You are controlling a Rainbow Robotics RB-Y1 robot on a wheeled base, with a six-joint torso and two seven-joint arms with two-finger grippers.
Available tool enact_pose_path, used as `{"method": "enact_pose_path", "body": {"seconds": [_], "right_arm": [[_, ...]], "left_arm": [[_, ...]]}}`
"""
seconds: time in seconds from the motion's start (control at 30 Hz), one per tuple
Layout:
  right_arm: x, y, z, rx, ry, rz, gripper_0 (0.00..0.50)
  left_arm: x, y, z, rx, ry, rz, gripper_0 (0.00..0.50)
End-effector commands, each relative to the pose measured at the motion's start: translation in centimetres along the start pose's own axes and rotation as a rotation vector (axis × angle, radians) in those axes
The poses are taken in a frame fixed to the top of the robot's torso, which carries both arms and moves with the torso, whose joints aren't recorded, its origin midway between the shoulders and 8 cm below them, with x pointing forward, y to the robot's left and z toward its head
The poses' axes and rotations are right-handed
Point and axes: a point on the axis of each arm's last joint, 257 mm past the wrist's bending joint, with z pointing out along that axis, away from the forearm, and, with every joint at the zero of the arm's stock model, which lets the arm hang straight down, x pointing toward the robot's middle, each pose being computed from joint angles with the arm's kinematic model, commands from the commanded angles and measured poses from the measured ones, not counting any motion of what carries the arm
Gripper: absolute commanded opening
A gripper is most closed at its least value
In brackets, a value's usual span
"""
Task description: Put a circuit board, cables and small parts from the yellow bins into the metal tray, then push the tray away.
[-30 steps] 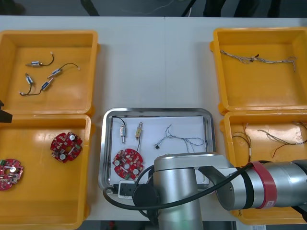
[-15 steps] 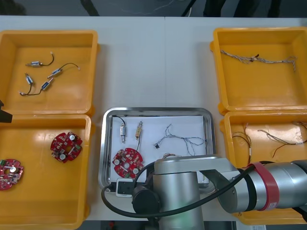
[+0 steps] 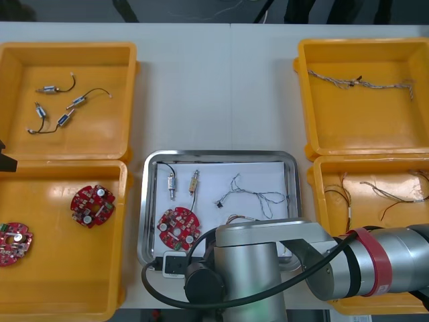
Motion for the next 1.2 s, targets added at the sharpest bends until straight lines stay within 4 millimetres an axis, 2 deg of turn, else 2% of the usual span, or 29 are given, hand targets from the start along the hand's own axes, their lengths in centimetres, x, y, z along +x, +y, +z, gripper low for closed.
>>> {"method": "enact_pose_path", "body": {"seconds": [0.03,0.53,1.2], "right_arm": [[-1.6,0.8,-1.1,-0.005,-0.039,-0.024,0.500],[-1.9,0.8,-0.1,-0.009,-0.022,-0.018,0.500],[-1.2,1.0,1.1,0.008,0.000,-0.032,0.500]], "left_arm": [[-0.3,1.4,-1.5,-0.050,-0.018,0.068,0.500],[-0.3,1.4,-1.5,-0.050,-0.018,0.068,0.500],[-0.3,1.4,-1.5,-0.050,-0.018,0.068,0.500]]}}
